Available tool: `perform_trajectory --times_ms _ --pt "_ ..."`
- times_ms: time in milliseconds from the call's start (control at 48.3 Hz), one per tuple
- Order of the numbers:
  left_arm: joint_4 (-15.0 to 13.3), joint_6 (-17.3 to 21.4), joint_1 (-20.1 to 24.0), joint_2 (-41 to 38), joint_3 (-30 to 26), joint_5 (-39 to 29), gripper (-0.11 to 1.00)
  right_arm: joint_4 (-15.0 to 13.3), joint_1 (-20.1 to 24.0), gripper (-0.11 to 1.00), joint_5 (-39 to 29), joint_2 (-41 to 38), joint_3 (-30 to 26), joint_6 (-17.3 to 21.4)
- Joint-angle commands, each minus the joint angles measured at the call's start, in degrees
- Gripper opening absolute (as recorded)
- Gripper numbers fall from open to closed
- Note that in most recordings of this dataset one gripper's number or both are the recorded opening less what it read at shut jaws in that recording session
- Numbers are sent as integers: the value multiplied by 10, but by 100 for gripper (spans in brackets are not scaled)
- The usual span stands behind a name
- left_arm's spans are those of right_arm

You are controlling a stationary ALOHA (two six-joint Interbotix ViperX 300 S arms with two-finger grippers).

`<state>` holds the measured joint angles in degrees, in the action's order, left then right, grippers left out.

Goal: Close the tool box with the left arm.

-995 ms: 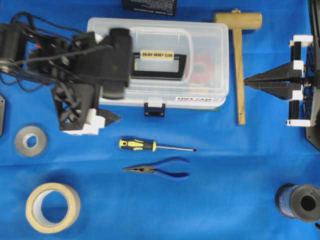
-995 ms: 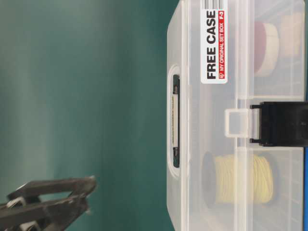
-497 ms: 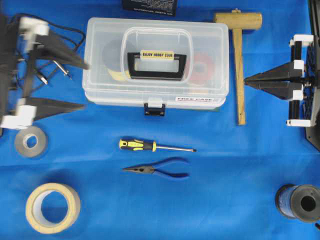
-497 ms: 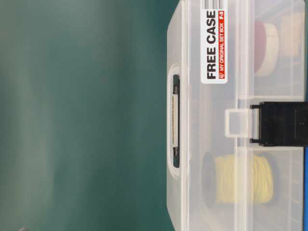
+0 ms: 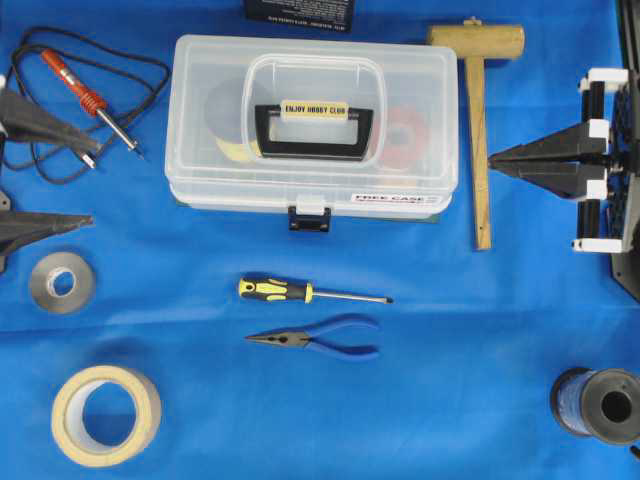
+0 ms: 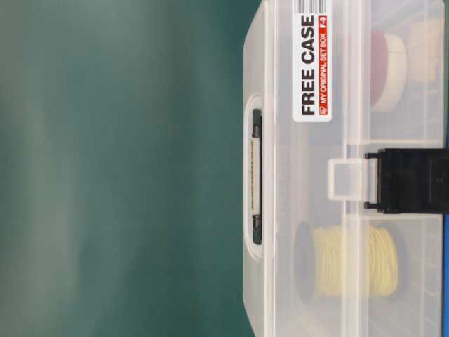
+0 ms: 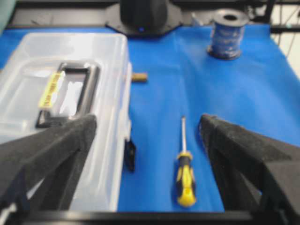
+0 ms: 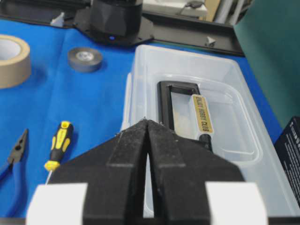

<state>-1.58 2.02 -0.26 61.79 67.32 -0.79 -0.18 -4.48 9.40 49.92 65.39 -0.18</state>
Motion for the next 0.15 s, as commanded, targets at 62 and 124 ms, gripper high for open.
perform_trajectory --times_ms 62,124 --pt "-5 -2 1 27 54 53 90 0 -1 0 6 -3 -6 0" --pt "-5 -2 1 33 69 62 90 0 -1 0 6 -3 -6 0"
